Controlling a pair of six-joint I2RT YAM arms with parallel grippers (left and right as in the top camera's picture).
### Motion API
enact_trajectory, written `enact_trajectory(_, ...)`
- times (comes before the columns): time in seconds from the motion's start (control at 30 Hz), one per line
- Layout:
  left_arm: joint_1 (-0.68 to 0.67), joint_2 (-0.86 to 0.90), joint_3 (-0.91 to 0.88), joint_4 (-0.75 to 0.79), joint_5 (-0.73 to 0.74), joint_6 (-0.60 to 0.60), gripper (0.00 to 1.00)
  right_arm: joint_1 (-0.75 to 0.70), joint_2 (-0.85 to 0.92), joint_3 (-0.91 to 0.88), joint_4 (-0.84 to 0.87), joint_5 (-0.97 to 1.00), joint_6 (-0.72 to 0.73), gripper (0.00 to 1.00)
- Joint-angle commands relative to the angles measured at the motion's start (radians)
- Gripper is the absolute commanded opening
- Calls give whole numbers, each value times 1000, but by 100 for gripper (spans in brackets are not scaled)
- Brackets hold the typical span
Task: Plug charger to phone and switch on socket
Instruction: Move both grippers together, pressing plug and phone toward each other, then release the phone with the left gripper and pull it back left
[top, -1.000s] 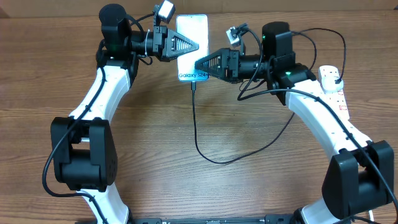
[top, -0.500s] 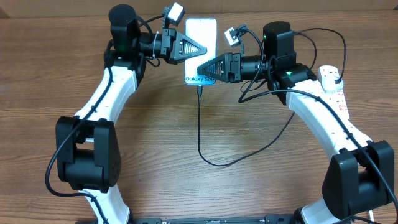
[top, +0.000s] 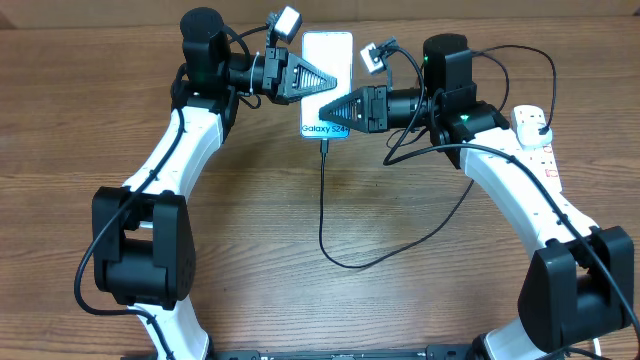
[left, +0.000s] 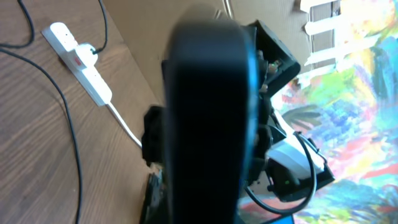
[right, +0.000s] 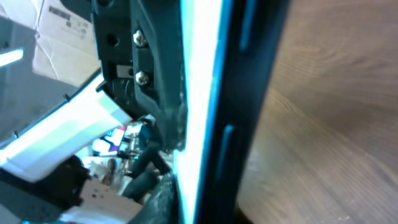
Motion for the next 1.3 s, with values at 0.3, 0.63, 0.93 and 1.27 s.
enact_trajectory(0.3,1,-28,0,5,23,13,64,0,-2,14,-3,8,-6,4)
enact_trajectory(0.63,112,-27,0,5,23,76,100,0,-2,14,-112,84,-7,4)
enact_trajectory(0.93,245,-27,-2,5,23,84,100,11,-2,14,-417,446,-137,4)
enact_trajectory(1.27,300,-27,-62,0,23,204,100,42,24,14,-443,538,-141,4)
